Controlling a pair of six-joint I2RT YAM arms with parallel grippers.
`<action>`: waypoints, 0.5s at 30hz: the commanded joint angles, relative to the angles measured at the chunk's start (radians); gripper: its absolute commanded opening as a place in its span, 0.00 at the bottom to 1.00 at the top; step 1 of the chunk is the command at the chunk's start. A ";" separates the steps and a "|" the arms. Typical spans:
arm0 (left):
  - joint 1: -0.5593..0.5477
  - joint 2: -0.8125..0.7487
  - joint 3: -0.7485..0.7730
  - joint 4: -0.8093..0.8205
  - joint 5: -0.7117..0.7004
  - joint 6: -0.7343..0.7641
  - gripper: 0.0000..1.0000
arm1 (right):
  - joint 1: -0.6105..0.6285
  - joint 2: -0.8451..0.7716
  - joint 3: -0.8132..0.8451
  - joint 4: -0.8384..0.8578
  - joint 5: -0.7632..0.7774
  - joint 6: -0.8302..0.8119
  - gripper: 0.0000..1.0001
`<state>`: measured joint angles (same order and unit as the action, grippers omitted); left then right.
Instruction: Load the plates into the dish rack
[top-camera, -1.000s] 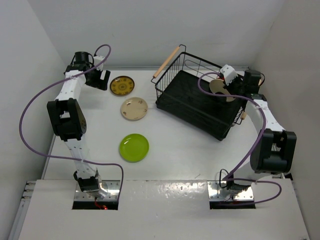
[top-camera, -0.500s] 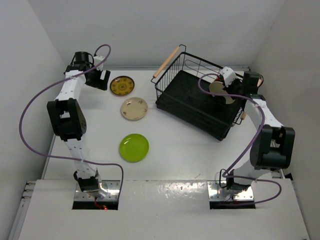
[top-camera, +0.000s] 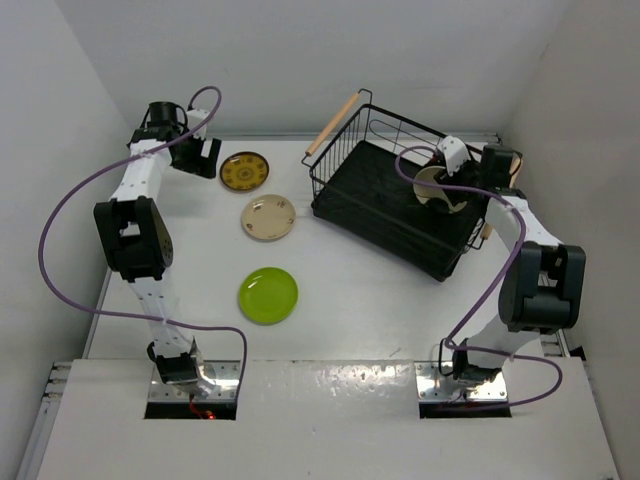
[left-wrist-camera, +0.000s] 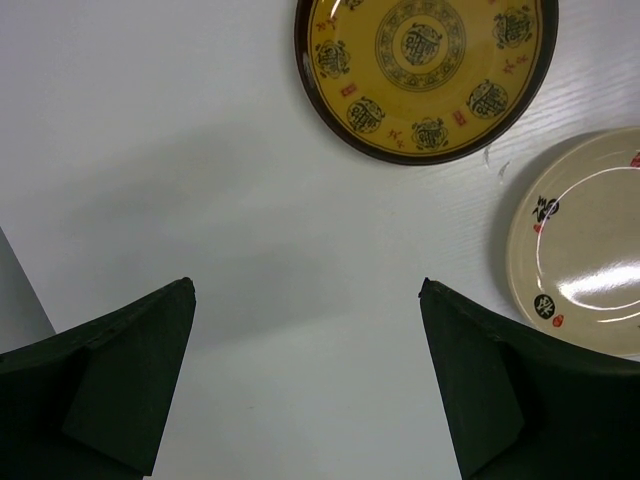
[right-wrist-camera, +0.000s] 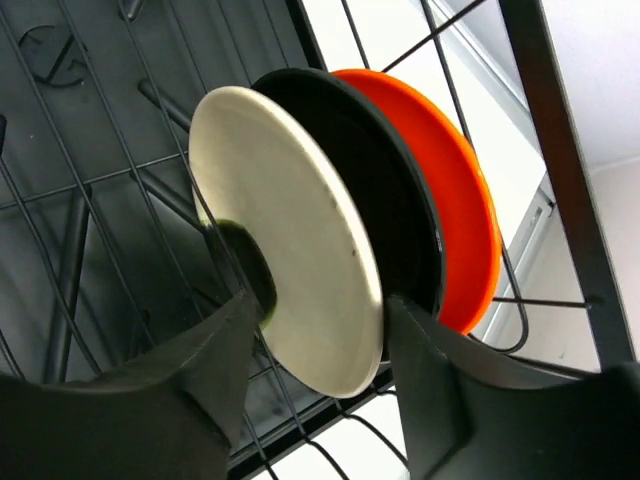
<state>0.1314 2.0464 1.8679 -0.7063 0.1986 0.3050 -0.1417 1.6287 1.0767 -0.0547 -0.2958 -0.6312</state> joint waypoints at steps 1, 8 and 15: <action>-0.006 0.001 0.062 0.031 0.036 -0.018 1.00 | 0.001 -0.029 0.057 0.073 -0.013 0.057 0.56; -0.042 0.158 0.201 0.041 -0.014 -0.134 1.00 | 0.005 -0.073 0.181 0.102 -0.016 0.152 0.83; -0.042 0.357 0.361 0.070 -0.025 -0.277 0.93 | 0.076 -0.079 0.324 0.072 -0.039 0.248 0.89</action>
<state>0.0891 2.3550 2.1601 -0.6628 0.1795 0.1257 -0.1169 1.5848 1.3228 -0.0071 -0.2977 -0.4278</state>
